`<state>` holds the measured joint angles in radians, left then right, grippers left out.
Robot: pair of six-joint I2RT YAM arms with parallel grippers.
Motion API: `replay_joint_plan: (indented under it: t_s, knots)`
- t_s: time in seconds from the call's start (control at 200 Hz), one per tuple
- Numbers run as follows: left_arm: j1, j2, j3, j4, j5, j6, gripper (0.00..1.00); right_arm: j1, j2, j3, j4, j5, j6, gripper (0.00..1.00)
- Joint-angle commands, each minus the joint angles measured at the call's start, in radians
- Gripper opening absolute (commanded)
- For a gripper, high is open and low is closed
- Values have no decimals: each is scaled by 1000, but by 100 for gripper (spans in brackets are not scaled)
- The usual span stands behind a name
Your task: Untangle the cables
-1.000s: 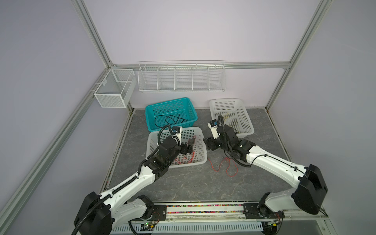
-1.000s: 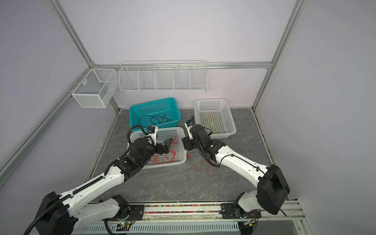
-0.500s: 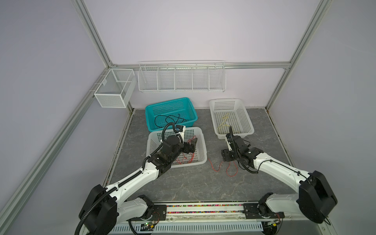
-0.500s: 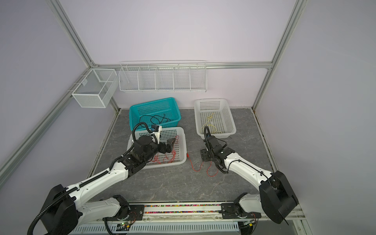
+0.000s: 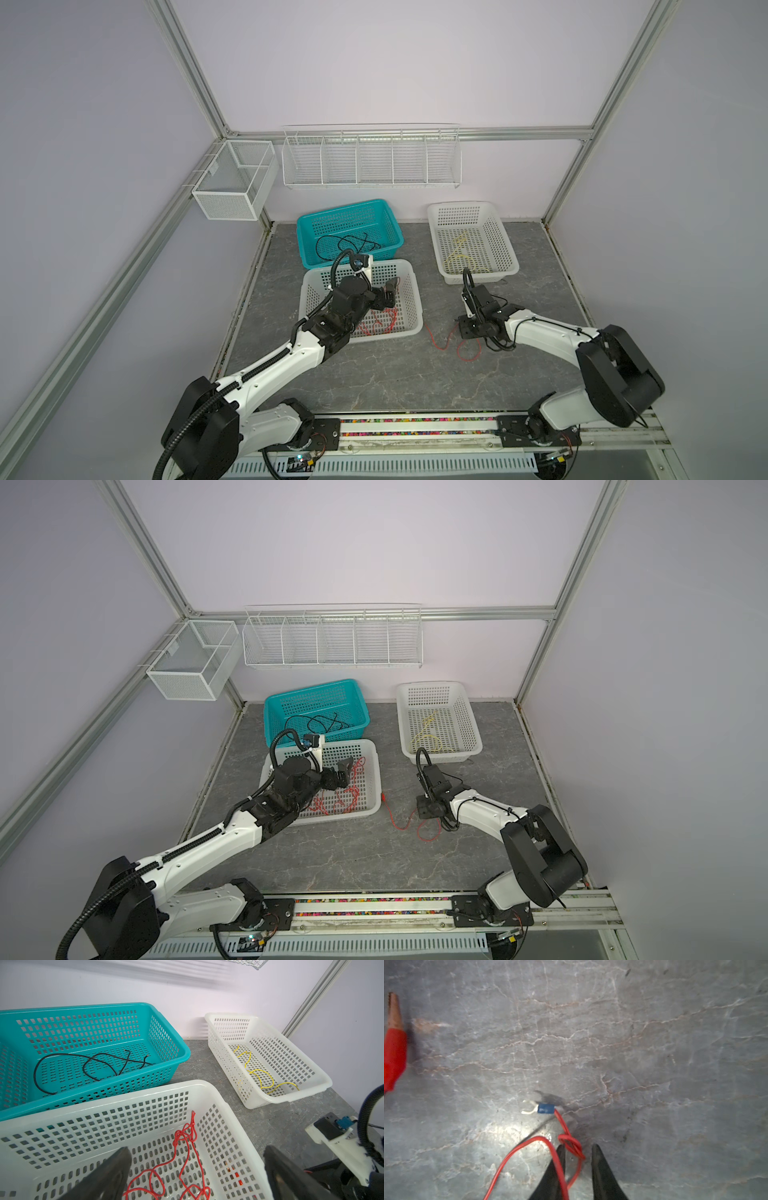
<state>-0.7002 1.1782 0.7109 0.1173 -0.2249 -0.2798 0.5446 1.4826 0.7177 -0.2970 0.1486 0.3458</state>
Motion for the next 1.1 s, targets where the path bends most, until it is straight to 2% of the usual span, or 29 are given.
replay_joint_plan:
  t_s: [0.0,0.06,0.225,0.4,0.635,0.83,1.095]
  knots:
    - [4,-10,29,-19,-26,-10,99,-2,-20,-2,35,-23,-1,10]
    - [4,-11,28,-19,-30,-7,99,-1,-46,4,23,-12,-12,6]
    - [4,-21,18,-15,-52,-5,99,25,-154,37,-34,42,-60,6]
    - [4,-49,-6,0,-90,0,99,100,-288,79,-79,145,-123,6]
    - [5,-93,-28,-12,-163,8,99,175,-426,204,-92,167,-202,6]
    - [6,-145,-52,-20,-231,20,99,180,-469,338,-70,80,-271,6]
    - [6,-223,-60,-100,-346,59,99,186,-401,523,-21,-94,-360,6]
